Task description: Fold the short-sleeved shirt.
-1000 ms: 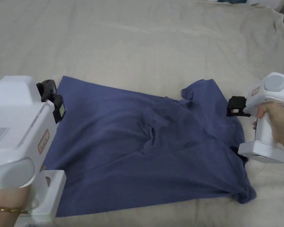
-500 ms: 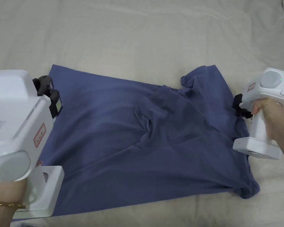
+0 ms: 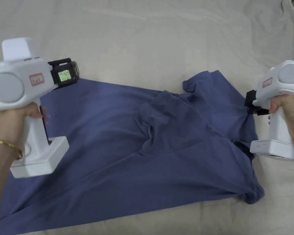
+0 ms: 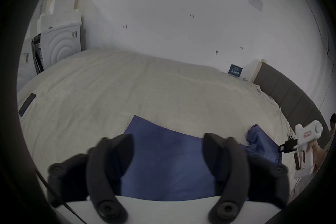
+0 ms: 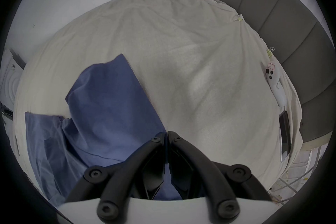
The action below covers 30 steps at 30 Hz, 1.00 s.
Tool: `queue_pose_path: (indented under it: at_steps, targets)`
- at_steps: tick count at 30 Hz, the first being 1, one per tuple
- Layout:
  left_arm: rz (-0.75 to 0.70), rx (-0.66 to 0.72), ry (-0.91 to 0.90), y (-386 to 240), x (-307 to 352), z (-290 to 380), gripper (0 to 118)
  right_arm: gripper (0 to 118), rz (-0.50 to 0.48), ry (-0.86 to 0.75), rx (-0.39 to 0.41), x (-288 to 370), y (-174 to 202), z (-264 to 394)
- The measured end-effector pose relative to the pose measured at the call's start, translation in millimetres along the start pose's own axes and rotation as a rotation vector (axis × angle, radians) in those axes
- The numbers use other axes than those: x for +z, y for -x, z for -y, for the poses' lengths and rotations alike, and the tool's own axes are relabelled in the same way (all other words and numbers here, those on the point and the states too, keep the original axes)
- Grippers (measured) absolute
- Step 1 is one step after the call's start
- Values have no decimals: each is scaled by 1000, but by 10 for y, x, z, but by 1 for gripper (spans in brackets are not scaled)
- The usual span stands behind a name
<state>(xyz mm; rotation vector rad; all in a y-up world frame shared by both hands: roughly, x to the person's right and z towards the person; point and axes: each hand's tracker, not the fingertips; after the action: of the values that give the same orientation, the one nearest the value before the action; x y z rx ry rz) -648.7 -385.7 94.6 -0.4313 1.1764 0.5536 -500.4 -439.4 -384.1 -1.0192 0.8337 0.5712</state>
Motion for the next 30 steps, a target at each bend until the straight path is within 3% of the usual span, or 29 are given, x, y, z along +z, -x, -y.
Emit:
queue_pose_path:
  at_steps: [7, 13, 25, 28, 29, 30]
  targets:
    - [-72, 0, 189, 284, -628, -378, 101, 2, -8, -42, 46, 219, 13, -137]
    - [-225, -169, 358, 452, -1228, -431, 101, 2, -27, -48, 52, 224, 43, -188]
    - [-203, -257, 435, 438, -2008, -470, 97, 2, -16, -12, 99, -68, 98, -165]
    - [-191, -224, 462, 494, -2059, -469, 80, 2, -15, -9, 104, -66, 140, -143]
    - [-181, -208, 475, 514, -2076, -469, 71, 2, -12, -8, 105, -73, 143, -145]
    - [-169, -192, 482, 527, -2083, -461, 54, 2, -11, -8, 105, -81, 144, -147]
